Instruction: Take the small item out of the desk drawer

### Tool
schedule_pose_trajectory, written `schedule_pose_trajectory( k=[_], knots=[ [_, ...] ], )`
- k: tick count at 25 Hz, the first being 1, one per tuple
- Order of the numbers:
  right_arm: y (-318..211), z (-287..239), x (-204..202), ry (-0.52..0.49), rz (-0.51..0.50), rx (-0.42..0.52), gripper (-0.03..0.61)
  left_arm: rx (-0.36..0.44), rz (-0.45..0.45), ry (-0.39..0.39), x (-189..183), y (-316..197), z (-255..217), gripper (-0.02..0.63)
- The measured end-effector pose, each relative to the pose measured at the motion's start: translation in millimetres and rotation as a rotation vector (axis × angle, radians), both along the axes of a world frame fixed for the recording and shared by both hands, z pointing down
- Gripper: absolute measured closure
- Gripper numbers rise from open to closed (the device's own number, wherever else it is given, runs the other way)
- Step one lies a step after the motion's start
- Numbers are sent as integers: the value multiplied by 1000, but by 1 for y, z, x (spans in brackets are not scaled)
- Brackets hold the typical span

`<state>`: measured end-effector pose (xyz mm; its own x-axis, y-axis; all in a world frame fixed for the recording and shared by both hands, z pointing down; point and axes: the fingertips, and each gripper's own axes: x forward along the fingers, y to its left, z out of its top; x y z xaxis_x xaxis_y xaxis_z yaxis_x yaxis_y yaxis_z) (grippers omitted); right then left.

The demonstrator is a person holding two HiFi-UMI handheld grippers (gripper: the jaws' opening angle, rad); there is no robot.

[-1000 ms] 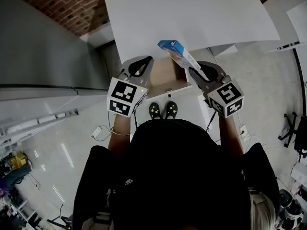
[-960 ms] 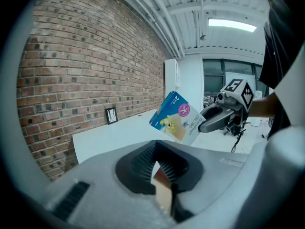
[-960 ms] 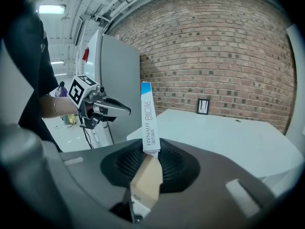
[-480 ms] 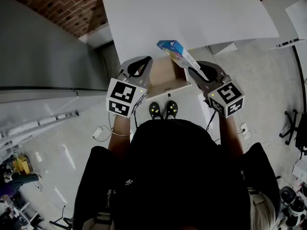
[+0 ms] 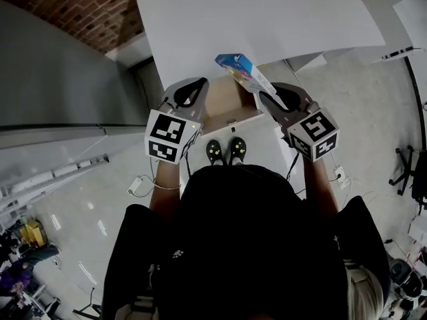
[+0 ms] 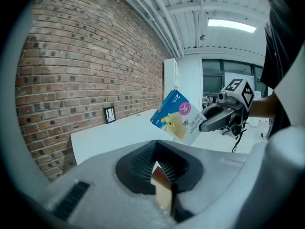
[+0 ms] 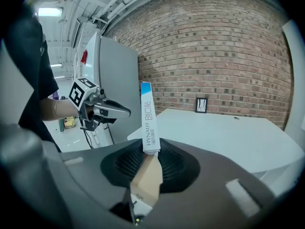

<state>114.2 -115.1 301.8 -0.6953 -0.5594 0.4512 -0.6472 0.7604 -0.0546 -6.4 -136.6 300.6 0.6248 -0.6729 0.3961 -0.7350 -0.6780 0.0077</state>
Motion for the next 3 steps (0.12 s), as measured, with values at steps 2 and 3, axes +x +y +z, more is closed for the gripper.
schedule_pose_trajectory(
  k=[2, 3],
  knots=[
    [-1, 1, 1, -2, 2, -1, 477, -2, -1, 0, 1, 0, 1, 617],
    [-1, 2, 1, -4, 2, -2, 479, -3, -1, -1, 1, 0, 2, 617]
  ],
)
